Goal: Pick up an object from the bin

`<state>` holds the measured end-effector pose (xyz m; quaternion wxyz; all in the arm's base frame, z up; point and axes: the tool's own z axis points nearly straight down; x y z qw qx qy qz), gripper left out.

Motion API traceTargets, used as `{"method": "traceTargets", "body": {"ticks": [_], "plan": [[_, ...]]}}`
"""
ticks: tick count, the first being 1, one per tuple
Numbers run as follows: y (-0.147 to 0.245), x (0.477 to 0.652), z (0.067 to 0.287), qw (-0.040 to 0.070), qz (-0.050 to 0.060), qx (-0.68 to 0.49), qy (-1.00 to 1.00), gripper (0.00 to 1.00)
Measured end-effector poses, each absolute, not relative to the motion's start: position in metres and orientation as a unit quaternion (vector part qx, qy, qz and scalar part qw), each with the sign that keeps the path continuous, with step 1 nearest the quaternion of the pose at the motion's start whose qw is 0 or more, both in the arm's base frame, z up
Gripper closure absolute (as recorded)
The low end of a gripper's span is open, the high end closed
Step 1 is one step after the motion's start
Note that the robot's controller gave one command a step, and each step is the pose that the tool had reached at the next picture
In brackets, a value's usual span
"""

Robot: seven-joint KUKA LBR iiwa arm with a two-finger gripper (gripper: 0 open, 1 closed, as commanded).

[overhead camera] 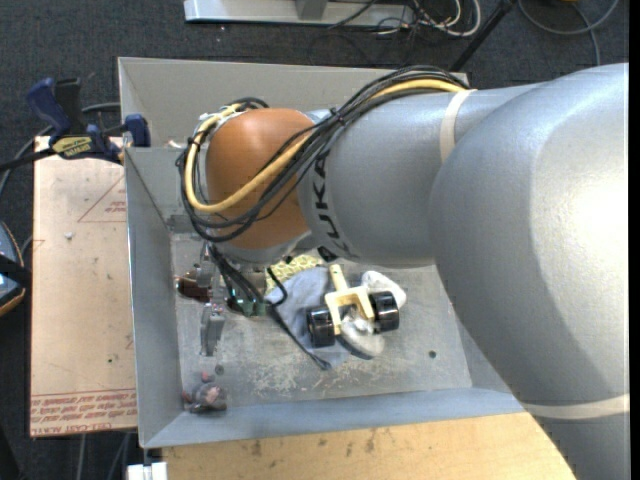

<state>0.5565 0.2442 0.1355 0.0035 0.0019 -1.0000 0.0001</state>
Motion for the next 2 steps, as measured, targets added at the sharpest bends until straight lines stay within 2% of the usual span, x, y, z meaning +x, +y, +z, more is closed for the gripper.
{"method": "traceTargets", "body": {"ticks": [1,2], "plan": [[0.243,0.559,0.140,0.000,-0.001,0.000,-1.000,0.00],[0.223,0.586,0.145,-0.001,-0.001,-0.029,-1.000,0.00]]}}
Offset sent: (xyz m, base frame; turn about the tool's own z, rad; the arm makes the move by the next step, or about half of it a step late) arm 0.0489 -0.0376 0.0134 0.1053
